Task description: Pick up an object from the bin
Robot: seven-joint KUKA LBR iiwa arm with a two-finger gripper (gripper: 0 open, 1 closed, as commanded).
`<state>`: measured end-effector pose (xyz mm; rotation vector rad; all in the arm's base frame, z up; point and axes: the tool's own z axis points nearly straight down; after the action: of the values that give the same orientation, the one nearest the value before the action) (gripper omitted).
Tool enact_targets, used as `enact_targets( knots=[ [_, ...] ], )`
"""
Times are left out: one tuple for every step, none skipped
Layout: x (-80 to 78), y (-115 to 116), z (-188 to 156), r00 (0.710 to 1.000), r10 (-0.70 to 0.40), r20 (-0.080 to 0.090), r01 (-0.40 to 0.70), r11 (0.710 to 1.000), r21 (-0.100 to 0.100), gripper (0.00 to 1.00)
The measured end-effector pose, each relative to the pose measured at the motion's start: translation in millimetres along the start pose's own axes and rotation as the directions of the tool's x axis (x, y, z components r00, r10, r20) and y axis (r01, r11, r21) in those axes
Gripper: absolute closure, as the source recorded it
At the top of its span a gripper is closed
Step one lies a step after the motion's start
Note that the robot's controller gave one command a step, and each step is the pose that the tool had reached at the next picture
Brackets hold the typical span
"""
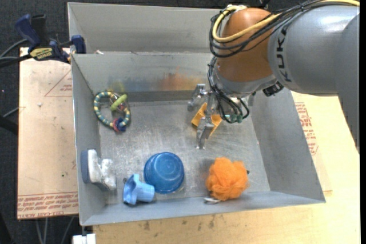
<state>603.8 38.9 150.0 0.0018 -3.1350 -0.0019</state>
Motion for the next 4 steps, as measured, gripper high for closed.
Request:
enact_targets(
  knots=[
    [-1.9, 0, -4, 1.000, 0.001, 0.008, -0.001, 1.000, 0.000, 0.00],
    [-17.5, -28, 28, 0.990, -0.137, 0.017, 0.137, 0.991, 0.000, 0.00],
    [-20.7, -59, 47, 0.994, -0.111, 0.013, 0.111, 0.994, 0.000, 0.00],
    [-34.2, -65, 46, 1.000, 0.019, 0.011, -0.019, 1.000, 0.000, 0.00]
  ],
)
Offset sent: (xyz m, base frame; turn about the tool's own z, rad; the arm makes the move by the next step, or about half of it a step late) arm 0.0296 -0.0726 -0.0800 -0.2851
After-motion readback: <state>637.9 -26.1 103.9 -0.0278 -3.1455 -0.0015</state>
